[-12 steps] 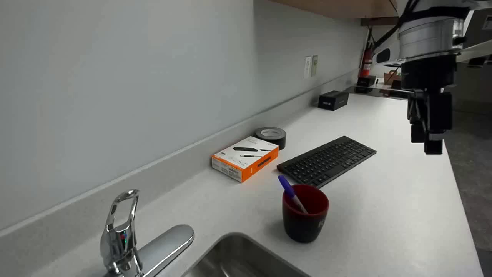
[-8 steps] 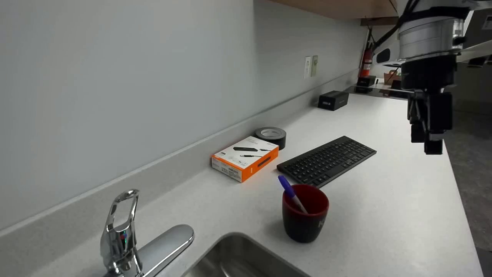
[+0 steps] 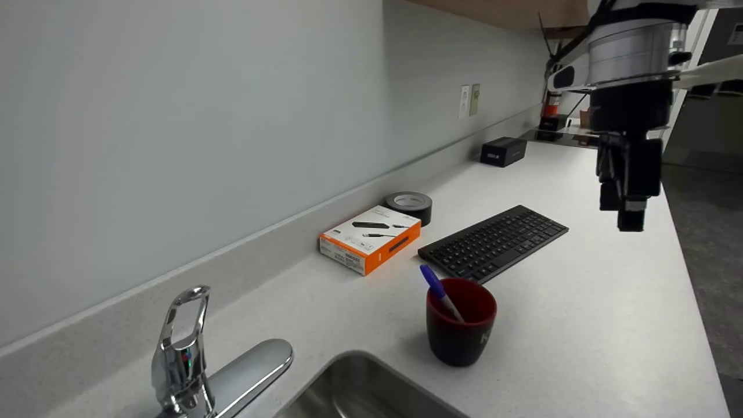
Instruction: Take the pen out of the mug and put it on the counter
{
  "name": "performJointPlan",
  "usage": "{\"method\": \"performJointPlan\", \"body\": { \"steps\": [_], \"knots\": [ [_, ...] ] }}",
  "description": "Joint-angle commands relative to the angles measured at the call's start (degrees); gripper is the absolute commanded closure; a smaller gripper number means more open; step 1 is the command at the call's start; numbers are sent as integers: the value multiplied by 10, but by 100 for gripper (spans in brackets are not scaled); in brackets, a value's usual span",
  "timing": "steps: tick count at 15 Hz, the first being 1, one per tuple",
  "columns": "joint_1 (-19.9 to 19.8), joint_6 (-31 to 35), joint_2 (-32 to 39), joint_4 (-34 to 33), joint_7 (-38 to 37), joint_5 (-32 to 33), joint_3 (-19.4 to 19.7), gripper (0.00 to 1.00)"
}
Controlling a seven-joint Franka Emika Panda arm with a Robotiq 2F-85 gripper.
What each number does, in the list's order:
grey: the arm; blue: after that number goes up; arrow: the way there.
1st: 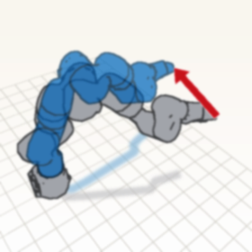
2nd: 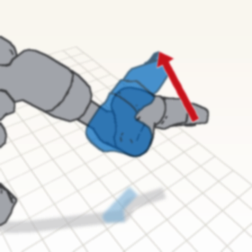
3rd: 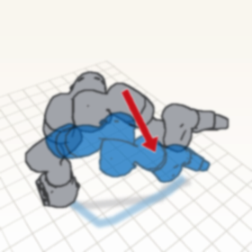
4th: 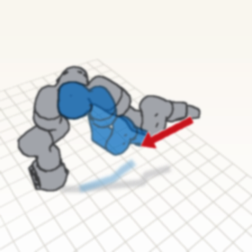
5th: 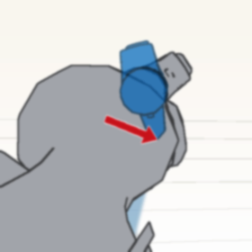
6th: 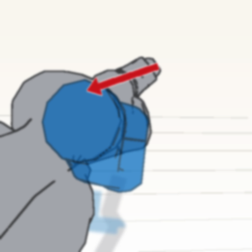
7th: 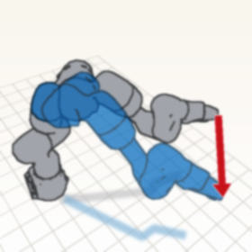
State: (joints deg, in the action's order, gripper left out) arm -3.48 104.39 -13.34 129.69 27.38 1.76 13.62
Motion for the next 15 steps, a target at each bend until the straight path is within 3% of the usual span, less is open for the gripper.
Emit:
{"method": "performJointPlan", "body": {
  "steps": [1, 6, 7, 15],
  "knots": [
    [10, 43, 54, -50, -31, -18, -35, 0],
    [13, 93, 106, -97, -54, -37, -68, 0],
    [7, 91, 79, -65, -48, -17, -69, 0],
    [8, 99, 96, -74, -42, -28, -74, 0]
  ]
}}
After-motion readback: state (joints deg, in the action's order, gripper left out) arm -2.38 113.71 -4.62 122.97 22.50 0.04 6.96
